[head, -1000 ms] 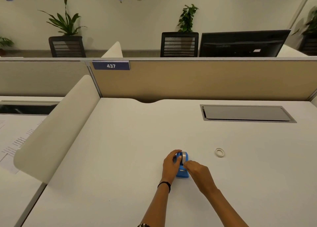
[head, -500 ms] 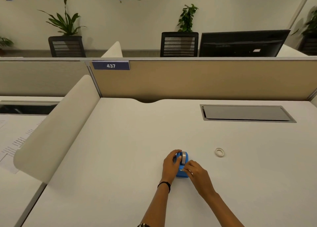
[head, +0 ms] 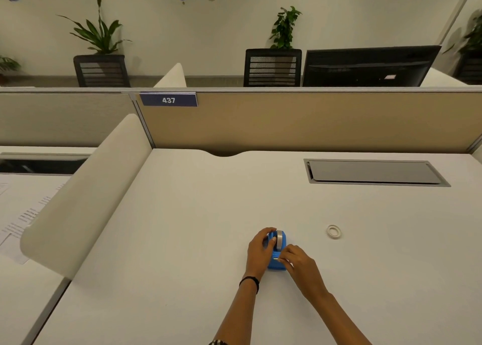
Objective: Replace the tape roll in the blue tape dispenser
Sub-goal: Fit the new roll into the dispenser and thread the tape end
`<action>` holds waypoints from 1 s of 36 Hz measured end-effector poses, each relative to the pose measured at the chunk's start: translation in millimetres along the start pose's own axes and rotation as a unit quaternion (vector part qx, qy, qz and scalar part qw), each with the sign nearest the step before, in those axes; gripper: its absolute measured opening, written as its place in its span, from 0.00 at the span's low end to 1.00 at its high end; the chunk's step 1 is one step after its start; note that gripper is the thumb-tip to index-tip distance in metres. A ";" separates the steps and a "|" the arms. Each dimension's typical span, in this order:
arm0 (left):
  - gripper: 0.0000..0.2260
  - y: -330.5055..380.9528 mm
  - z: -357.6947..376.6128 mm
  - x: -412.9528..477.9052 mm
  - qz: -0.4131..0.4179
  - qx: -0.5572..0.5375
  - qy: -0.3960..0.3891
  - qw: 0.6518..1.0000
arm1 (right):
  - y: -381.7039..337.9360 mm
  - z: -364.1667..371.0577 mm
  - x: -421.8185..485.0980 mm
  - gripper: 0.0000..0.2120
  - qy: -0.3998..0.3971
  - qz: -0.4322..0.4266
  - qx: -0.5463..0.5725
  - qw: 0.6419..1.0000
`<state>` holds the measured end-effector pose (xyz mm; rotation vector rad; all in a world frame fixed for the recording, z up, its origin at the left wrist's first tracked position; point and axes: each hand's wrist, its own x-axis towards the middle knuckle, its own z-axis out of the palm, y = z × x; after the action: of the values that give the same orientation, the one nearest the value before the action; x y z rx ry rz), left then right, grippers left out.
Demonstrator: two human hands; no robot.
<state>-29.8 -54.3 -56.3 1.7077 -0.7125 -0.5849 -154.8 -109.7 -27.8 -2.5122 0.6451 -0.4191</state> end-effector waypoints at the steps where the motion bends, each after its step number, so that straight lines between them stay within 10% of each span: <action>1: 0.11 -0.3 -0.1 -0.1 0.001 0.000 -0.001 1.000 | 0.3 0.1 -0.2 0.11 0.001 -0.001 -0.002 1.000; 32: 0.11 2.0 -1.5 -0.8 0.000 0.005 -0.005 1.000 | -10.9 -6.3 -6.2 0.05 0.047 -0.083 -0.060 0.994; 36: 0.10 4.2 -3.5 0.1 -0.006 0.019 -0.016 1.000 | -12.0 -12.9 -8.2 0.16 0.006 -0.057 -0.058 0.997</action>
<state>-27.9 -52.7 -51.4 1.7422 -0.7415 -0.6118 -162.6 -101.6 -12.0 -2.6683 0.5472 -0.4498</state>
